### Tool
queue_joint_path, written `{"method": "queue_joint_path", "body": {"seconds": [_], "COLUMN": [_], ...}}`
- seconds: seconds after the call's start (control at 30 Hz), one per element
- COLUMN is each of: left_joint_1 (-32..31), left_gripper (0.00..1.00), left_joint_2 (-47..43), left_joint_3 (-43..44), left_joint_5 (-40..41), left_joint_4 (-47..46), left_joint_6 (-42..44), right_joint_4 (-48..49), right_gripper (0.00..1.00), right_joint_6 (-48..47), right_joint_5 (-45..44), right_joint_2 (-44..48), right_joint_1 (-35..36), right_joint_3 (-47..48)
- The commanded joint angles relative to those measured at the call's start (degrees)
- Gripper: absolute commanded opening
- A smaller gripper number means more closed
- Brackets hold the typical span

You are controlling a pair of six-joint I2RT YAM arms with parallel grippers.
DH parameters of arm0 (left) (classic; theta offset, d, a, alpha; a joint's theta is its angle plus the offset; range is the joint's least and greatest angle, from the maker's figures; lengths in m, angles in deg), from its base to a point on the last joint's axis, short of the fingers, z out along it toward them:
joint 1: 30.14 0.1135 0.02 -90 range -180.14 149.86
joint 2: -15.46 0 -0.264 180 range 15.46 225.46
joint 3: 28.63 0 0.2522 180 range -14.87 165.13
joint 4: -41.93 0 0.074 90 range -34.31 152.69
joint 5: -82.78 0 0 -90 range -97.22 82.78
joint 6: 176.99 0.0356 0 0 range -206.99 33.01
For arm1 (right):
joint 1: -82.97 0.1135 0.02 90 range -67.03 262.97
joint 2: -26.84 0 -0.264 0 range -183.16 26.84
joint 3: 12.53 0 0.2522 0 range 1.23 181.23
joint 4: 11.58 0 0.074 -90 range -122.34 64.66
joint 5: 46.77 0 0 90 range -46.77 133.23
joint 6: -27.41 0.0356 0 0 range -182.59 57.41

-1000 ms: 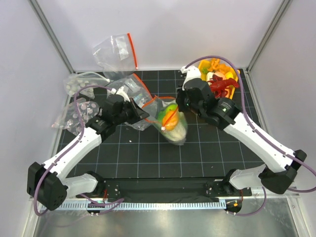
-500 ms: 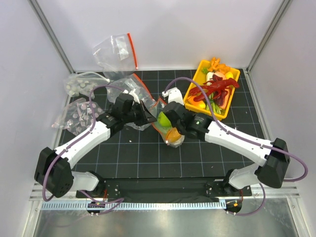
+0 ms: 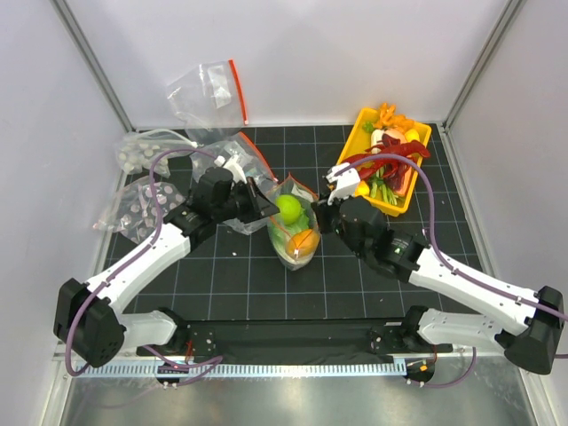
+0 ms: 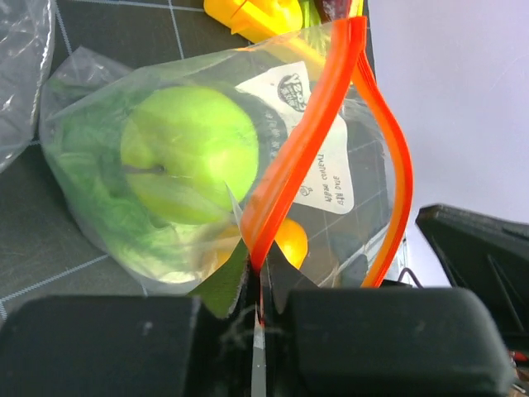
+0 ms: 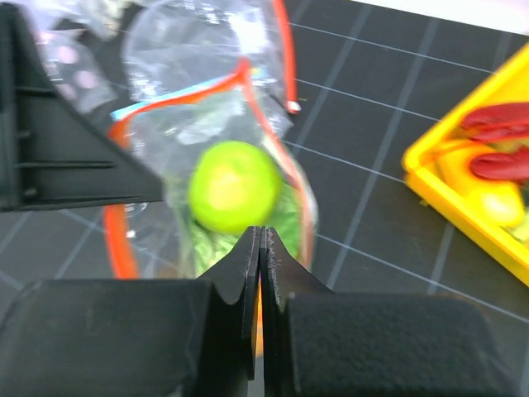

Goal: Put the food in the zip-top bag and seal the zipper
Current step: Adjust the zipper food storage bag at the center of the board.

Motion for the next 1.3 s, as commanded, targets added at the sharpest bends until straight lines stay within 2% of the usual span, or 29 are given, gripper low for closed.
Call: {"method": "queue_joint_path", "body": {"seconds": [0.0,0.23,0.3,0.33,0.4,0.53,0.77,0.83,0.9,1.03,1.27], "left_joint_1": [-0.62,-1.85,-1.85,-1.85,-1.77,-1.85,-1.85,-1.85,-2.03,-3.6,-8.0], "left_gripper": [0.08,0.09,0.08,0.08,0.08,0.09,0.1,0.1,0.1,0.11,0.12], "left_joint_2": [-0.91,1.28,1.55,1.46,1.29,1.28,1.55,1.38,1.11,2.16,8.84], "left_joint_3": [0.81,1.51,1.6,1.6,1.6,1.6,1.86,1.77,1.69,1.95,7.48], "left_joint_5": [-0.79,-1.93,-1.67,-1.24,0.08,-0.61,-1.32,-1.06,-0.27,0.88,-5.45], "left_joint_4": [-4.07,-5.04,-4.87,-4.78,-3.99,-4.07,-4.08,-4.08,-3.99,-3.81,-2.76], "left_joint_6": [1.11,1.46,1.64,1.9,2.08,2.08,2.26,2.34,2.43,3.13,6.73], "right_joint_4": [8.62,9.15,7.23,6.52,5.9,4.06,-2.36,-4.03,-3.78,-1.41,4.66], "right_gripper": [0.06,0.09,0.2,0.4,0.48,0.52,0.56,0.44,0.22,0.01,0.01], "right_joint_6": [-0.64,-0.73,-0.91,-0.91,-0.99,-0.38,1.37,1.73,1.82,2.17,-0.9], "right_joint_5": [7.35,11.23,8.43,7.02,3.16,-2.81,-8.45,-9.51,-8.56,-2.58,-2.4], "right_joint_2": [1.34,-0.07,0.02,0.37,1.68,1.87,-4.63,-6.3,-7.18,-7.37,-2.89], "right_joint_1": [0.06,0.06,0.06,0.06,0.06,0.06,0.06,0.06,0.06,0.23,4.45], "right_joint_3": [-1.22,-1.05,-0.35,-0.17,-0.69,-0.52,4.04,5.36,5.46,4.84,1.15]}}
